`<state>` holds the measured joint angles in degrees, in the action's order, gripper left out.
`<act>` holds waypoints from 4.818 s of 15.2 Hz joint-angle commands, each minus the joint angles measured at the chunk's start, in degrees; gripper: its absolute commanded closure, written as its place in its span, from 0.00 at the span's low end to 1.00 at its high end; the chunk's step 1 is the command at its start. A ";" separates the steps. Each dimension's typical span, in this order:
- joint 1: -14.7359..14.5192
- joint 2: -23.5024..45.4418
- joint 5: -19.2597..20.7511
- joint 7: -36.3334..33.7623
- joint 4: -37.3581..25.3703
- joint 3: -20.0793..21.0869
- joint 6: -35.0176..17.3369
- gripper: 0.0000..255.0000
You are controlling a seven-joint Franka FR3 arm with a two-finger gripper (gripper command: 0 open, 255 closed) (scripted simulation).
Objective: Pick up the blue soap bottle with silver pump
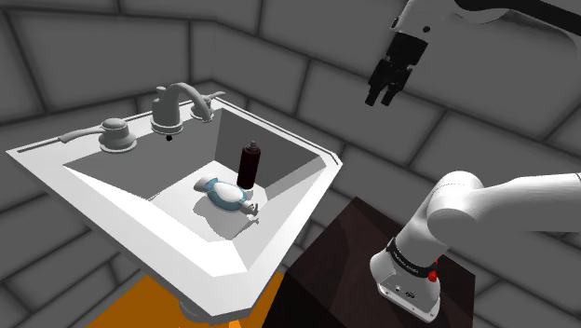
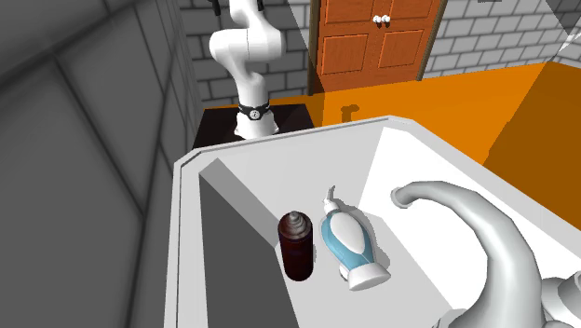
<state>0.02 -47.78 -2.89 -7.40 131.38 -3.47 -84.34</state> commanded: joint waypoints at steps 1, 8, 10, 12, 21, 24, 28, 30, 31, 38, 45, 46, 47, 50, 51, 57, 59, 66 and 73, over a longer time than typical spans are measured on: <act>0.00 0.00 0.00 0.00 0.00 0.00 0.00 0.00; -2.24 5.77 -2.02 0.77 7.84 2.10 -13.00 0.00; -2.95 8.13 -2.63 1.05 9.46 2.72 -16.81 0.00; -3.67 10.80 -3.25 1.35 10.78 3.35 -20.64 0.00; -6.96 26.30 -6.00 2.99 12.90 6.21 -37.57 0.00; -8.00 32.45 -6.79 3.59 12.19 7.15 -42.79 0.00; -9.28 41.10 -7.58 4.31 10.17 8.38 -49.15 0.00; -9.87 45.55 -7.80 4.61 8.72 8.98 -52.02 0.00; -10.15 47.79 -7.86 4.73 7.89 9.27 -53.37 0.00; -12.24 63.53 -7.17 5.01 0.24 10.90 -61.02 0.00; -12.38 67.99 -7.29 5.56 -0.10 10.91 -65.11 0.00; -12.40 69.15 -7.32 5.70 -0.23 10.91 -66.13 0.00; -12.40 69.14 -7.32 5.70 -0.22 10.91 -66.14 0.00; -12.36 69.12 -7.34 5.76 -0.13 10.91 -66.19 1.00; -12.38 69.12 -7.34 5.73 -0.15 10.91 -66.18 1.00; -12.38 69.10 -7.34 5.72 -0.14 10.92 -66.17 1.00; -12.38 68.41 -7.30 5.61 -0.14 10.91 -65.49 1.00; -12.29 63.45 -7.15 4.97 0.11 10.89 -60.81 1.00; -12.17 58.89 -6.99 4.35 -0.26 10.86 -55.90 1.00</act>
<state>-12.19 11.77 -9.90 -2.99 131.15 7.40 -140.93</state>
